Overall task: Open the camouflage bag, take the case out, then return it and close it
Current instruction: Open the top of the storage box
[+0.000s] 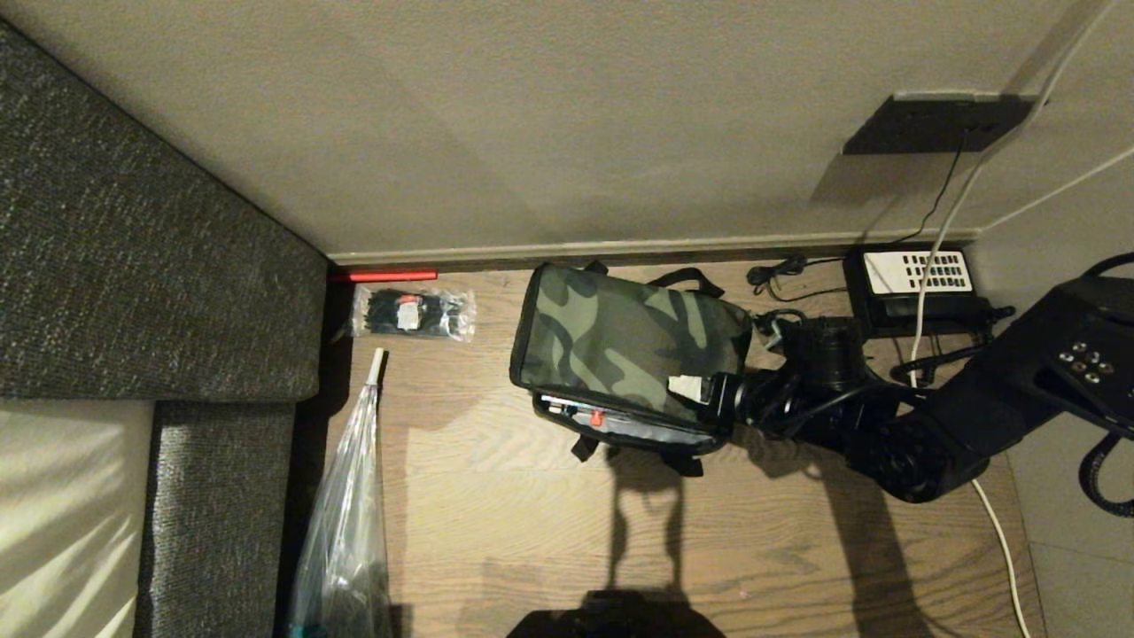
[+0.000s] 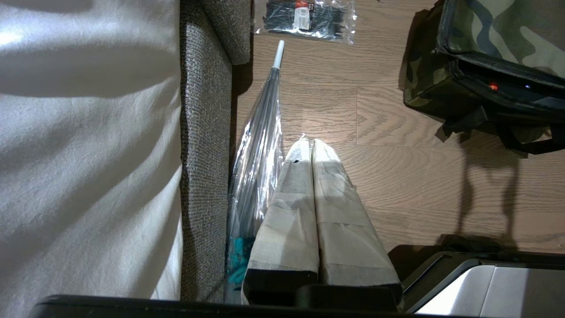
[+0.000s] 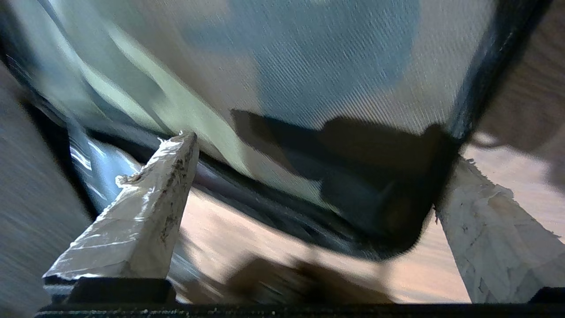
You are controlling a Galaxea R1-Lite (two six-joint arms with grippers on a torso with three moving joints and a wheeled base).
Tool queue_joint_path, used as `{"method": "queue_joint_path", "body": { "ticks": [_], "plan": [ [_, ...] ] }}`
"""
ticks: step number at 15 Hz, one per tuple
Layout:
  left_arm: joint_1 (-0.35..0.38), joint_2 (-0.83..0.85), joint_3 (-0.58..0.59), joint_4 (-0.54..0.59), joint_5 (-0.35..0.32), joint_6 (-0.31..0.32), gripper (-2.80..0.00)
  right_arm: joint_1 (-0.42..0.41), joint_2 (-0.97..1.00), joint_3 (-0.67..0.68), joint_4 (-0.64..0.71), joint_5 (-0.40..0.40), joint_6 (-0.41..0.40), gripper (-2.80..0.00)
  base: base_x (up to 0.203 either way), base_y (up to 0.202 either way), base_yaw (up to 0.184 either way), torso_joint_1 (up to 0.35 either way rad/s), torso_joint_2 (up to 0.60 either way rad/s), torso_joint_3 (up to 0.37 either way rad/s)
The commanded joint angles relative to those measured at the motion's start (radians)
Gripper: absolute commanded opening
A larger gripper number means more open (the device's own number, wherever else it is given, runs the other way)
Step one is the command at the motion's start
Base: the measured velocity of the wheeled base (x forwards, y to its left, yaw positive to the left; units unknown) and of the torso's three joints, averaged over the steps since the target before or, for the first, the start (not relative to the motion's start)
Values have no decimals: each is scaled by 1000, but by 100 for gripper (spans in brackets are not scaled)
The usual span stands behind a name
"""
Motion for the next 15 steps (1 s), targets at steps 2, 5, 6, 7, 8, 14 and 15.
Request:
{"method": "queue_joint_path", "body": {
  "ticks": [2, 5, 6, 7, 8, 14, 15],
  "plan": [
    [0, 0, 3, 0, 0, -1, -280, 4, -44, -69, -16, 1, 151, 0, 0, 0, 0, 0, 0, 0],
    [1, 0, 3, 0, 0, -1, -280, -6, -74, -100, -15, 2, 240, 0, 0, 0, 0, 0, 0, 0],
    [0, 0, 3, 0, 0, 0, -280, -9, -77, -104, -17, 2, 258, 0, 0, 0, 0, 0, 0, 0],
    [0, 0, 3, 0, 0, 0, -280, -16, -84, -120, -19, 2, 284, 0, 0, 0, 0, 0, 0, 0],
    [0, 0, 3, 0, 0, 0, -280, -31, -91, -140, -20, 2, 303, 0, 0, 0, 0, 0, 0, 0],
    [0, 0, 3, 0, 0, -2, -280, -128, -135, -228, -22, 9, 374, 0, 0, 0, 0, 0, 0, 0],
    [0, 0, 3, 0, 0, 0, -280, -136, -136, -242, -24, 9, 374, 0, 0, 0, 0, 0, 0, 0]
  ]
}}
